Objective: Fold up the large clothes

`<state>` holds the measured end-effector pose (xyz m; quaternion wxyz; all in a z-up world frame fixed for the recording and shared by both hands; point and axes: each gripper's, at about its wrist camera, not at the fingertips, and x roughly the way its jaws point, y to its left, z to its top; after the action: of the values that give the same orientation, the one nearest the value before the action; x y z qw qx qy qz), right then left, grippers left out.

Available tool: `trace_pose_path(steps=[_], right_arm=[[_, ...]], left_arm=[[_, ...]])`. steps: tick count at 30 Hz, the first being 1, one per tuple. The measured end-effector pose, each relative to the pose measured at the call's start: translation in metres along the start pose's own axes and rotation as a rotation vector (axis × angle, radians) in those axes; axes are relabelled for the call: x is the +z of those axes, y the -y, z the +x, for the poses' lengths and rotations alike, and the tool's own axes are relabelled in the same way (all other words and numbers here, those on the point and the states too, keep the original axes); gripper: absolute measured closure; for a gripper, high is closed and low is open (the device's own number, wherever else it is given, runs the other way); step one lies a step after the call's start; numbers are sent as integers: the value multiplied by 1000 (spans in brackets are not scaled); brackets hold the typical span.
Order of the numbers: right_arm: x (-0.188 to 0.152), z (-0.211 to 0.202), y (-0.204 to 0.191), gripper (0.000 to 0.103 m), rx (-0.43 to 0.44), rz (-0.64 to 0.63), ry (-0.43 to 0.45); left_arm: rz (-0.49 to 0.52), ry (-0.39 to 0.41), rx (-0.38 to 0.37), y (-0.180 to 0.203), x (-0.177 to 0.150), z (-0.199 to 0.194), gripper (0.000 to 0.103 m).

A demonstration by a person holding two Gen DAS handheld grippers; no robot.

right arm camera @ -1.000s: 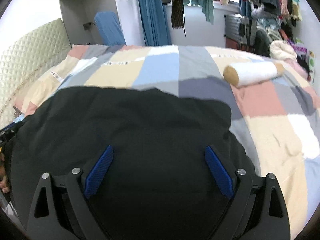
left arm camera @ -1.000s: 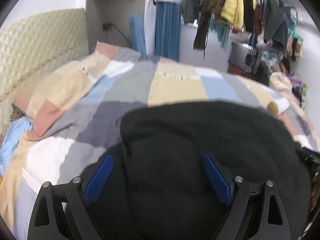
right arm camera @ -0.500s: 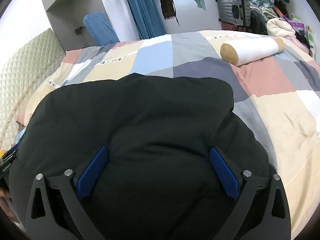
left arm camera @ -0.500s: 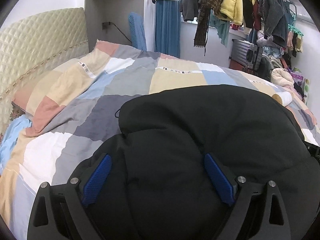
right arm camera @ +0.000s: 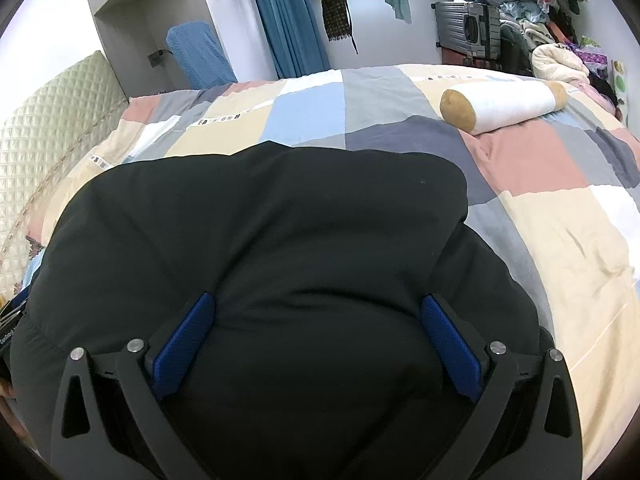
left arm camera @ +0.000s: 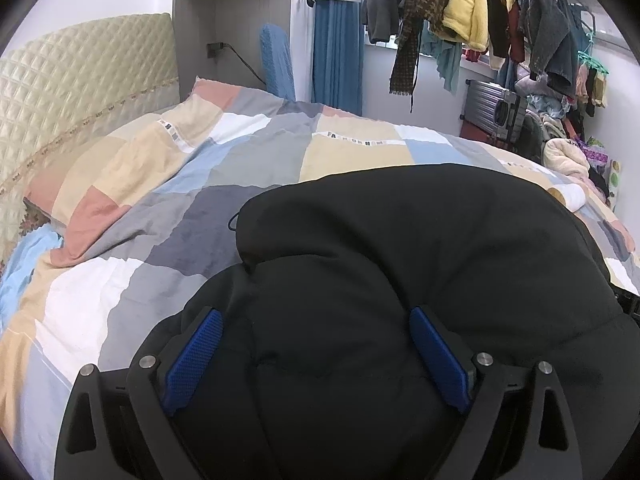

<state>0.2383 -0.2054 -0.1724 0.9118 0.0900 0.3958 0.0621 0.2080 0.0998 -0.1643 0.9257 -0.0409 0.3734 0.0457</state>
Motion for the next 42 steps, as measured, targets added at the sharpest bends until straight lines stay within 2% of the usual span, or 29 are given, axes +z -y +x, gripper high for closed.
trace_pose_path(steps=[4,12,15,17,20,24,27,30,33,39,42], right_arm=[[0,-1,-1,1,-20,-13,5],[2,-19,12,1,-40,-5,28],[0,-13,12,1,-21,-6,6],[-1,-11,11,1,-22,-11,6],[-2,-18,12,1,-23,7,16],[-3,-46,4,1,-45,-16,52],[0,-84,-7,0,-27,-34,114],[10,-131,-17,0,11,-13,169],[17,-180,-32,0,46,-19,228],[25,-293,-76,0,85,-87,384],[21,-336,-91,0,135,-115,414]], left_arm=[[-6,3,6,-1,1,-3,8],[-11,72,98,-25,-13,-30,7],[-53,24,41,-38,-20,-23,3],[-84,26,14,-43,-20,-21,2],[-82,29,29,-41,-18,-25,4],[-53,72,27,-34,-11,-51,4],[-54,118,-12,-30,2,-86,4],[-99,196,-103,-32,17,-140,4],[-125,238,-151,-29,31,-186,4],[-63,314,-140,-12,52,-293,4],[-38,330,-160,-4,54,-341,4]])
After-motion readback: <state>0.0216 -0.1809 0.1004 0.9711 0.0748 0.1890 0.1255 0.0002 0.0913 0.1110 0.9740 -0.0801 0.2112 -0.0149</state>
